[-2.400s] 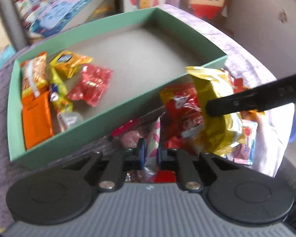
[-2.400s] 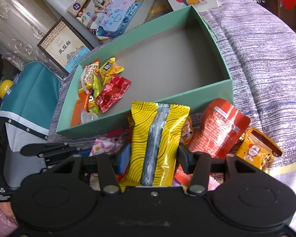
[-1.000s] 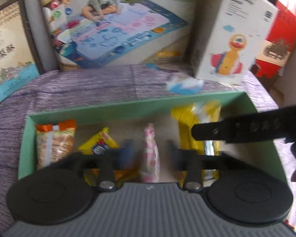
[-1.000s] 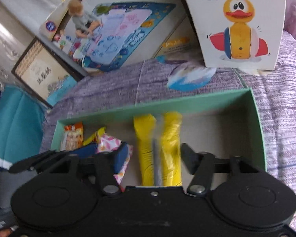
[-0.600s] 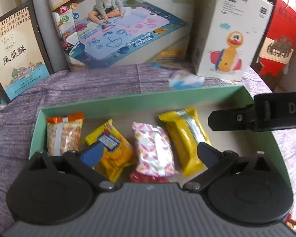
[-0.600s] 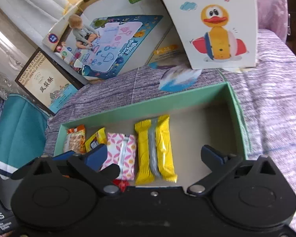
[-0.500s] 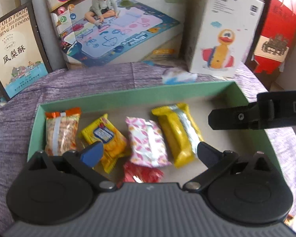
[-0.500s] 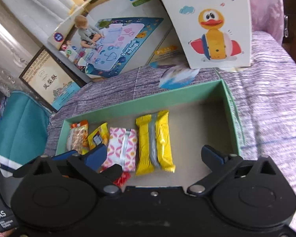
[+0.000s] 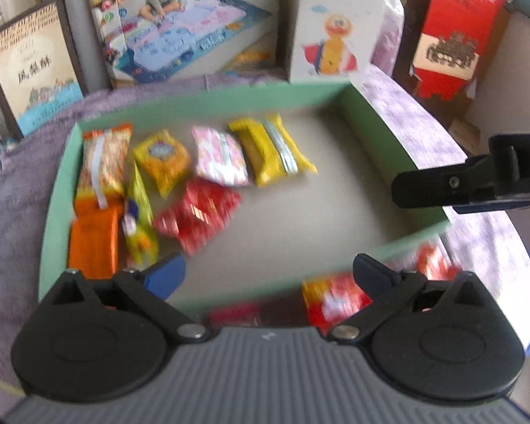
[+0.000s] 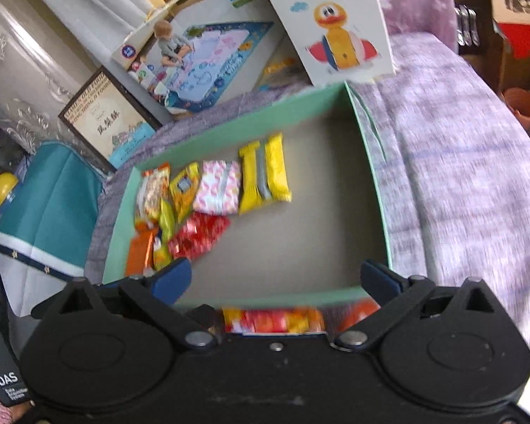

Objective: Organize snacks
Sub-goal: 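Grasp the red-orange pouch with the right gripper while the left grasps the blue cracker pack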

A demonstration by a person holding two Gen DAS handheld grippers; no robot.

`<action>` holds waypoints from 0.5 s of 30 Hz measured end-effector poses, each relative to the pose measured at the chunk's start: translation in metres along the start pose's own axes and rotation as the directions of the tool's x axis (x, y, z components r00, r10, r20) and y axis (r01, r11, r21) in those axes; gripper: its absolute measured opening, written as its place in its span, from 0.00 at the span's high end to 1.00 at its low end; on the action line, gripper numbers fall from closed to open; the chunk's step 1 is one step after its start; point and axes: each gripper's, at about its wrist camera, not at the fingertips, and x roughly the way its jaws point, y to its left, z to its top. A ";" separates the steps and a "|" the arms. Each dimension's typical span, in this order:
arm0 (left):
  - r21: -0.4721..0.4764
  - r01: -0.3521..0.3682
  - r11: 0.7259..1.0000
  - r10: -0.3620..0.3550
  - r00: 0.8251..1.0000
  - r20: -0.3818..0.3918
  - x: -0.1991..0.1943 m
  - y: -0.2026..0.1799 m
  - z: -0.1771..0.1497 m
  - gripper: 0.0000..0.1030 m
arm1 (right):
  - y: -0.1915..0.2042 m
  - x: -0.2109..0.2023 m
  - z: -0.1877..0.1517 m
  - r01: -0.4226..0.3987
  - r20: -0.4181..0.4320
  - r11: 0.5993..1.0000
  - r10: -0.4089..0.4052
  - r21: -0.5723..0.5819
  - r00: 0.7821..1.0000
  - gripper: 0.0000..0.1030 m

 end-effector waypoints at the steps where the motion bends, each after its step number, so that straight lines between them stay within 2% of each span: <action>1: 0.004 0.004 1.000 -0.004 1.000 -0.011 -0.001 -0.003 -0.008 0.00 | -0.002 -0.002 -0.008 0.000 -0.006 1.000 0.000 0.008 1.000 0.00; 10: 0.037 0.035 0.999 -0.031 0.995 -0.095 -0.007 -0.027 -0.071 0.00 | -0.020 -0.018 -0.074 0.000 -0.034 0.998 0.003 0.069 0.999 0.00; 14: 0.051 0.045 0.998 -0.040 0.994 -0.100 -0.009 -0.037 -0.084 0.02 | -0.033 -0.024 -0.082 0.012 -0.016 0.995 -0.011 0.103 1.000 0.15; 15: 0.049 0.049 0.998 -0.045 0.994 -0.097 -0.009 -0.039 -0.086 0.07 | -0.037 -0.025 -0.083 0.007 -0.013 0.993 -0.006 0.117 1.000 0.25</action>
